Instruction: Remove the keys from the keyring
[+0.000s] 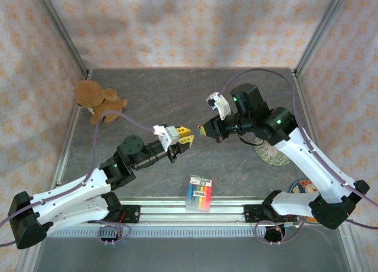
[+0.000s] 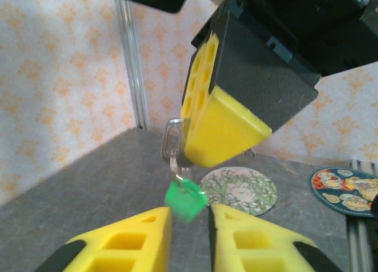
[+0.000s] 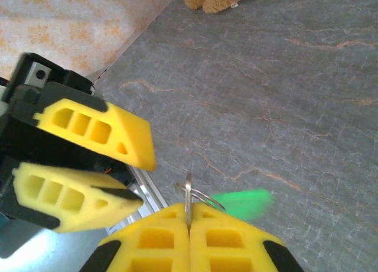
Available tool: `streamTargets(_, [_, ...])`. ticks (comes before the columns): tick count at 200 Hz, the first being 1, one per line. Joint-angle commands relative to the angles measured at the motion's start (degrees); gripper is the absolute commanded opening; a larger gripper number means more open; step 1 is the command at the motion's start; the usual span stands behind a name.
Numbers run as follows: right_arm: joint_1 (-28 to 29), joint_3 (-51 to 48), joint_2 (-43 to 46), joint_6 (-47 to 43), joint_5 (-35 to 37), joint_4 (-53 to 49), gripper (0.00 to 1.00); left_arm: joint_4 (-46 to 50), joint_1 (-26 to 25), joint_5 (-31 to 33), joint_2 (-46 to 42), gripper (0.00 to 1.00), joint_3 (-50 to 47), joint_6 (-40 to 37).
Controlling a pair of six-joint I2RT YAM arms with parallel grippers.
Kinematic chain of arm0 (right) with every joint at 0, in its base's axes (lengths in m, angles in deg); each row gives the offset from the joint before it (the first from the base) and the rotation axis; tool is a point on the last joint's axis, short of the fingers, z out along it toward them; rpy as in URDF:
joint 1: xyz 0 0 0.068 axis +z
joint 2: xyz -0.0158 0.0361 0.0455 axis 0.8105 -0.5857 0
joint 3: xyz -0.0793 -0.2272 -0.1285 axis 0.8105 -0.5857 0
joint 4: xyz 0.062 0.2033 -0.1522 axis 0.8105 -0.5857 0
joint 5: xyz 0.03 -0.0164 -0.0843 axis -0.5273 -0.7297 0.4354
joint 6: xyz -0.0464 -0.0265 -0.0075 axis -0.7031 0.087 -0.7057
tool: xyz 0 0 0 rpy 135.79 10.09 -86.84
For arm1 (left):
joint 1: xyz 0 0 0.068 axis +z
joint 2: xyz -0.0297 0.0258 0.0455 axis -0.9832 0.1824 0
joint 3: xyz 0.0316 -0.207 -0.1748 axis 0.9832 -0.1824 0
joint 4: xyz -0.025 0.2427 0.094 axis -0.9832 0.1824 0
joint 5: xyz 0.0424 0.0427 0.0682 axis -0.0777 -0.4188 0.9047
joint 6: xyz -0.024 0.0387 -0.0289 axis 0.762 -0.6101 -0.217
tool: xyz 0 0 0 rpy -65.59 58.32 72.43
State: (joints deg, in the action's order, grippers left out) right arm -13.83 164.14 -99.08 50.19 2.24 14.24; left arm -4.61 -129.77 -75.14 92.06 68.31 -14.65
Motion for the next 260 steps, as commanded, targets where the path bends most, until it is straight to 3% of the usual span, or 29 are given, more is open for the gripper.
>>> streamTargets(1, [-0.1, 2.5, -0.6, -1.8, 0.5, -1.8, 0.00, -1.5, -0.6, 0.5, -1.1, 0.30, -0.7, 1.0])
streamTargets(81, [0.0, 2.3, -0.4, -2.4, -1.6, -1.5, 0.00, -1.2, -0.6, -3.0, 2.2, 0.42, 2.4, 0.5])
streamTargets(130, [0.0, 1.8, -0.3, -2.4, -2.4, -1.3, 0.00, -2.2, -0.6, -3.9, 4.0, 0.43, 4.3, 0.1])
streamTargets(175, [0.0, 1.5, -0.3, -2.5, -3.2, -1.1, 0.00, -1.8, -0.6, -4.4, 5.5, 0.36, 5.7, -0.2])
streamTargets(260, [0.0, 1.1, 0.9, -2.4, -3.4, -1.0, 0.00, -1.0, -0.6, -2.3, 6.3, 0.07, 6.5, -0.8])
